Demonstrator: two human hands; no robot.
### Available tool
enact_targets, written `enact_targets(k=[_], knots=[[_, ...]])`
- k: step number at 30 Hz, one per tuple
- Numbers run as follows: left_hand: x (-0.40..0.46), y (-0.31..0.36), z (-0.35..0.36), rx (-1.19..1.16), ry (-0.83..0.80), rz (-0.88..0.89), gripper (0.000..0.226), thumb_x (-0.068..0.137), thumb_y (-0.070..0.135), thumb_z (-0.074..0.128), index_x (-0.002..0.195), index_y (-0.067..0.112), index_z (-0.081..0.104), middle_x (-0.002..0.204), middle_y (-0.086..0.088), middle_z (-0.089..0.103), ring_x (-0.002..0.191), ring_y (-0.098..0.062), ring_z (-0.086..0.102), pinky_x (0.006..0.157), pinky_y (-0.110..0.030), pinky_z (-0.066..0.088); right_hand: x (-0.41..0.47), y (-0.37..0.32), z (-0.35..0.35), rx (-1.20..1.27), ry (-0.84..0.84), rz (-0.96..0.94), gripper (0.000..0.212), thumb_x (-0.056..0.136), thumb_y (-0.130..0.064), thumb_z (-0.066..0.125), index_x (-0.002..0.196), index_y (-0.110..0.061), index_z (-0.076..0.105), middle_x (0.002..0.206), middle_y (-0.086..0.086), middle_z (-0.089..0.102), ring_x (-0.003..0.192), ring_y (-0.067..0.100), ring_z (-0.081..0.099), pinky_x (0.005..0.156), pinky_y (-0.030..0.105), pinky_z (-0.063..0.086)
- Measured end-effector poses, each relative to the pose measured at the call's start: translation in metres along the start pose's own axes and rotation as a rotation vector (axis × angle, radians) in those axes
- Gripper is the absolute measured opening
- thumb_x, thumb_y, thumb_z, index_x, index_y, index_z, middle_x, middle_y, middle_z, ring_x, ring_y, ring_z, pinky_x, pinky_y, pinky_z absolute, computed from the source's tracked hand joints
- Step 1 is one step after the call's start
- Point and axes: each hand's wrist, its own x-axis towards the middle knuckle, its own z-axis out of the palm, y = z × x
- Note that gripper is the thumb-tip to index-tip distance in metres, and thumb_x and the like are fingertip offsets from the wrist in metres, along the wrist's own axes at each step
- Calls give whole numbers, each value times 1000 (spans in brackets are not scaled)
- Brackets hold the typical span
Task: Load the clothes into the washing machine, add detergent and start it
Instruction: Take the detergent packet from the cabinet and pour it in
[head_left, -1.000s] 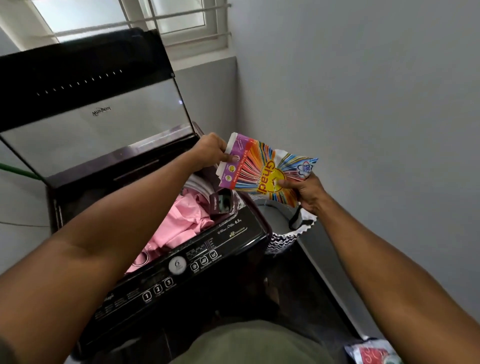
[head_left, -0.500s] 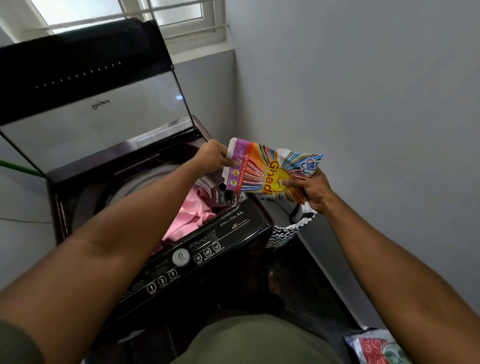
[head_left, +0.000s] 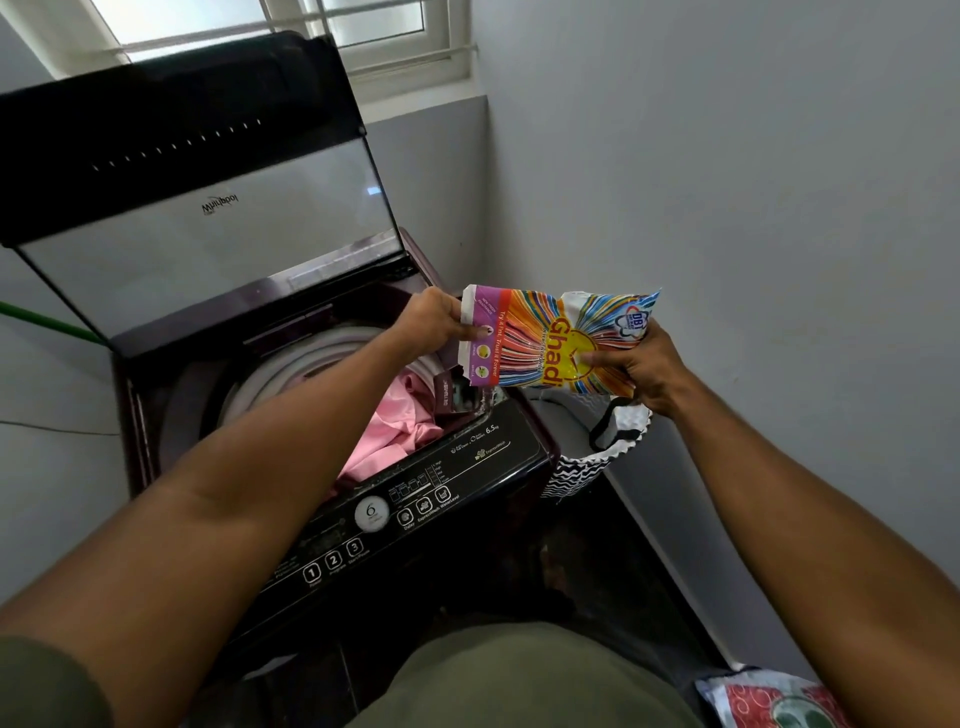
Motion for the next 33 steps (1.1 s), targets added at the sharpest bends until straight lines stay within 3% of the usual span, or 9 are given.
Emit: enact_targets(k=[8,13,19,33], knots=[[-5,-6,7,-81,46,-17,33,74,24,84,104,15,72,91,4,74,82,-7,72,84,-31,59,6,-2,0,-77,23,-19,73,47,-2,95,113,-3,65,104,10,76,96,29,73,85,49,60],[-4,-9,6,-35,66,-21,37,74,25,84,107,12,73,101,-3,75,88,-12,72,87,-33,58,8,-4,4,-116,32,-34,80,41,-8,97,114,-4,64,104,9,76,96,27,73,85,48,60],[-5,-16,7,-8,113,-49,45,73,27,85,111,9,70,106,-6,74,93,-15,70,83,-32,58,10,-10,5,-167,25,-65,75,45,-5,96,113,-5,64,104,8,75,97,27,73,85,47,60],[-8,-16,8,4,142,-16,41,75,28,84,110,11,70,103,-5,74,88,-13,69,75,-25,54,14,-17,7,-199,20,-97,73,48,0,95,114,-4,64,106,9,75,98,28,72,87,49,59]])
